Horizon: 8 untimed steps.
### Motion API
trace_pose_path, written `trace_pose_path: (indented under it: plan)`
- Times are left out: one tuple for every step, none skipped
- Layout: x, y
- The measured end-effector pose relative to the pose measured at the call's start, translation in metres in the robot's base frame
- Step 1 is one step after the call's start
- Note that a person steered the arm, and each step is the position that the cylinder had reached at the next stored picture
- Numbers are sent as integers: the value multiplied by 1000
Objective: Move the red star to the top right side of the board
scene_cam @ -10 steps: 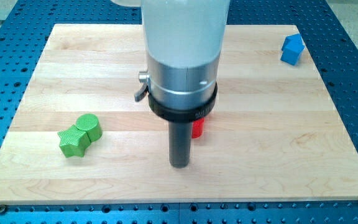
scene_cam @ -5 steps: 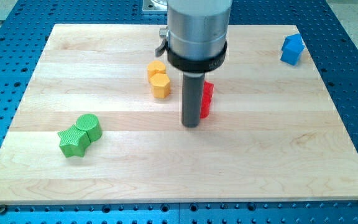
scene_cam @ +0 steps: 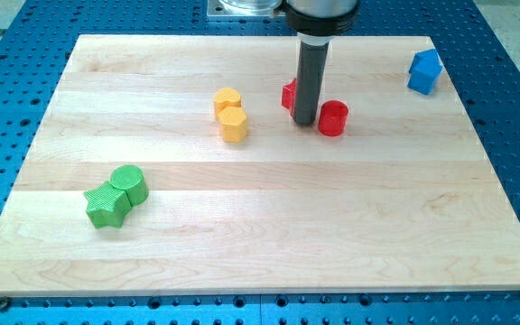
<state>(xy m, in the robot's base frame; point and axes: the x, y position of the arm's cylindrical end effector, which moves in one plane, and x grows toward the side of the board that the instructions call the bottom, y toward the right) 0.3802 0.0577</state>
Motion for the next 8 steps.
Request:
trace_pose_path:
  plan:
    - [0, -33]
    - [-15, -29]
    - [-45, 8]
    - [-59, 55]
    - [-71, 95]
    - [-80, 115]
    - [-91, 143]
    - [-115, 161]
